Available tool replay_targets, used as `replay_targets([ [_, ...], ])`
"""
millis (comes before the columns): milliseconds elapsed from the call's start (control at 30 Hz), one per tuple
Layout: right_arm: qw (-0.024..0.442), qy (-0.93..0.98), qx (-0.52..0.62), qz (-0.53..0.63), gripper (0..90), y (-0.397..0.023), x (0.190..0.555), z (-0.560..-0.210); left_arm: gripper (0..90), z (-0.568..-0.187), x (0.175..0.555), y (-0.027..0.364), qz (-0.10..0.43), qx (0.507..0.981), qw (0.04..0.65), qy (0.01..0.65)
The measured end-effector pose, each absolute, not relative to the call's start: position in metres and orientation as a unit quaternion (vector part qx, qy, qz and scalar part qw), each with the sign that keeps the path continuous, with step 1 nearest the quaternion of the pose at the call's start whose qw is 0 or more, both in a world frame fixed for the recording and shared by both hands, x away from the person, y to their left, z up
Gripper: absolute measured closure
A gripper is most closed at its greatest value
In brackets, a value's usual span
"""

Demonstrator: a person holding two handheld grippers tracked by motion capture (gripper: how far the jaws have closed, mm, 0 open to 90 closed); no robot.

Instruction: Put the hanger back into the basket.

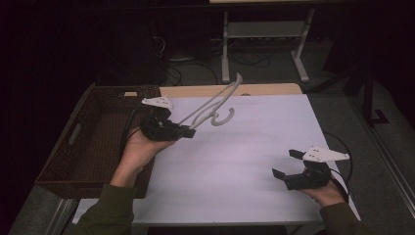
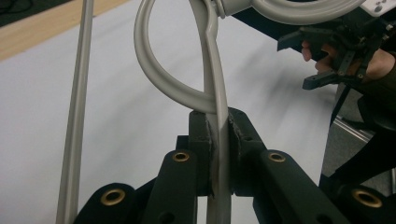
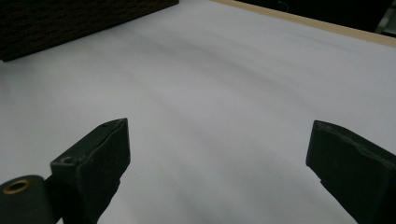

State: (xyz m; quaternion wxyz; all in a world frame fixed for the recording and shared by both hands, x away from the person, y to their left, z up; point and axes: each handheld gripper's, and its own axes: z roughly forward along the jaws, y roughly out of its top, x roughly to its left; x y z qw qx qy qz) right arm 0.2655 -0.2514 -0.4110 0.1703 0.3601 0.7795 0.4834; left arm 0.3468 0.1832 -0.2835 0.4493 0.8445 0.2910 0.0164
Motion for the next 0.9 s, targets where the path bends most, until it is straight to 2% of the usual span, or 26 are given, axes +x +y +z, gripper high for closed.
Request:
replay_targets([
  [400,0.174,0.769,0.368,0.494,5.7,-0.254,0.267,-0.410,82.1,-0.251,0.341,0.237,0.053,0.834,0.452,0.314],
  [900,0.177,0.765,0.373,0.494,5.9,-0.256,0.268,-0.410,82.1,-0.246,0.333,0.311,0.085,0.830,0.428,0.348],
])
